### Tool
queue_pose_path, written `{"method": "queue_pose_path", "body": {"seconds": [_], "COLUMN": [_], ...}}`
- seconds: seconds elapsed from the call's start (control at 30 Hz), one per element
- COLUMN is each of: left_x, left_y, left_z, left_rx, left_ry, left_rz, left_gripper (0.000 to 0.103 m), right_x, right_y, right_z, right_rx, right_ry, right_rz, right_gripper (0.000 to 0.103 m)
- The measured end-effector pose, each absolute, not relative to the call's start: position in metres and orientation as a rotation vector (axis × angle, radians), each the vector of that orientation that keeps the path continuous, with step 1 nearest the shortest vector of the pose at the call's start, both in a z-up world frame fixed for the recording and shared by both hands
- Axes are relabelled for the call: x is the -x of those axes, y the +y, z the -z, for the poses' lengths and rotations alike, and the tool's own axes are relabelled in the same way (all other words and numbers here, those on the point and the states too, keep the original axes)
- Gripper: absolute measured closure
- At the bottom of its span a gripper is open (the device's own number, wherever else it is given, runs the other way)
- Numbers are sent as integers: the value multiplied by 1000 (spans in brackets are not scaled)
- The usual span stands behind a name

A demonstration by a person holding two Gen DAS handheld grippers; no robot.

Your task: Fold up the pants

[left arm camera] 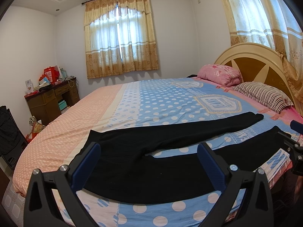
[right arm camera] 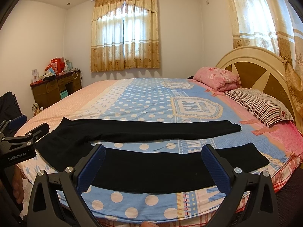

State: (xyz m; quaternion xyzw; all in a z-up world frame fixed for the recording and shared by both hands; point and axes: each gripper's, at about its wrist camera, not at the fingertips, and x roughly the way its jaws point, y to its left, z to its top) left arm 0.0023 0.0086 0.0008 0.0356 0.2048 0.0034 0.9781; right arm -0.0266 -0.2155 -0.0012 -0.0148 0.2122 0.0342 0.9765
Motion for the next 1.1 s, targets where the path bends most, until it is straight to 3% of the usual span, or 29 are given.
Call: {"method": "queue_pose_path", "body": {"seconds": [0.63, 1.1], "left_x": [-3, -49], "left_y": [17, 39], "left_z": [4, 31], "left_rx": [-74, -139], "left_ry": [424, 475], "left_rz": [-8, -7], "left_gripper": [0, 0], "right_x": [22, -12], "right_y": [-216, -226], "right_z": [6, 41], "right_rx": [35, 40], "right_ry": [438, 535], "right_rz": [-61, -76], "right_gripper": [1, 1]}}
